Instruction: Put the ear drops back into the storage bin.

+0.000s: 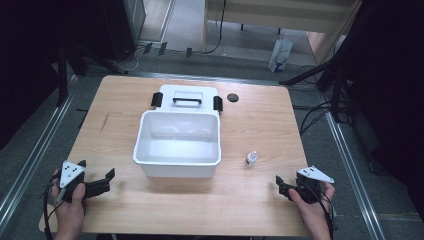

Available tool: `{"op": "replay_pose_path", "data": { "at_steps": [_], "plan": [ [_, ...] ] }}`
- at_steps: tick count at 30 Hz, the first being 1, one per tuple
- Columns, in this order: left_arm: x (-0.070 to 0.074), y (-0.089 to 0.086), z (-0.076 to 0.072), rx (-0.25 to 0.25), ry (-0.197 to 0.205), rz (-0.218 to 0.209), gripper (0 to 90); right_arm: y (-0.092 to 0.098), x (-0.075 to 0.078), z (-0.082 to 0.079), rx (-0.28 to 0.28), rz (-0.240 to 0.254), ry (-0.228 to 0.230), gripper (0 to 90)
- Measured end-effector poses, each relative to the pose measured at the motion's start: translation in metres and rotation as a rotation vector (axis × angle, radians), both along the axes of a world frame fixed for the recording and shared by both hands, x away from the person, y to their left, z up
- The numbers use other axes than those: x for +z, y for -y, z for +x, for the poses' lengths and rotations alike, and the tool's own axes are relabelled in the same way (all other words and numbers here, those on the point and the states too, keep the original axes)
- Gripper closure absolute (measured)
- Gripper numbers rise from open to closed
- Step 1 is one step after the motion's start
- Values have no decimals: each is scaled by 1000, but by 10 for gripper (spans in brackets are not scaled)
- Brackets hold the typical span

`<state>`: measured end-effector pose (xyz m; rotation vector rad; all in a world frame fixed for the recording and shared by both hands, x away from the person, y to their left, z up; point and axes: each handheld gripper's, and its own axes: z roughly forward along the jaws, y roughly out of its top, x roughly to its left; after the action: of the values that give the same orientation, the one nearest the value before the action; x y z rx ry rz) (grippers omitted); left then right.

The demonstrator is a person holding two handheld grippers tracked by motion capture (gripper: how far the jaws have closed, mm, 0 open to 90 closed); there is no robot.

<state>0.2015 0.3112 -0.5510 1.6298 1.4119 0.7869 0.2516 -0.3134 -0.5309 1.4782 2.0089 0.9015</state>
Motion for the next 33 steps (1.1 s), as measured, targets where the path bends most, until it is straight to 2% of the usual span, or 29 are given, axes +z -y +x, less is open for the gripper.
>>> {"op": "replay_pose_path", "data": {
  "at_steps": [2,4,7,9,17,21,23,31,33],
  "plan": [
    [0,0,0,2,1,-5,3,-6,7,3,48,-45,-31,199],
    [0,0,0,1,1,-3,3,-8,11,5,60,-59,-44,199],
    [0,0,0,-1,0,2,3,-14,20,10,105,-115,-72,200],
    [0,0,0,-2,0,3,3,-18,28,15,128,-144,-120,209],
    [0,0,0,-2,0,1,3,-37,47,30,231,-240,-245,210],
    [0,0,0,-4,-2,4,3,-46,52,39,262,-279,-307,203],
    [0,0,0,-5,-3,4,3,-51,56,43,255,-302,-329,211],
    [0,0,1,-5,-6,1,3,-67,72,60,261,-318,-478,198],
    [0,0,1,-4,-6,-5,3,-70,75,64,278,-324,-497,162]
  ]
}}
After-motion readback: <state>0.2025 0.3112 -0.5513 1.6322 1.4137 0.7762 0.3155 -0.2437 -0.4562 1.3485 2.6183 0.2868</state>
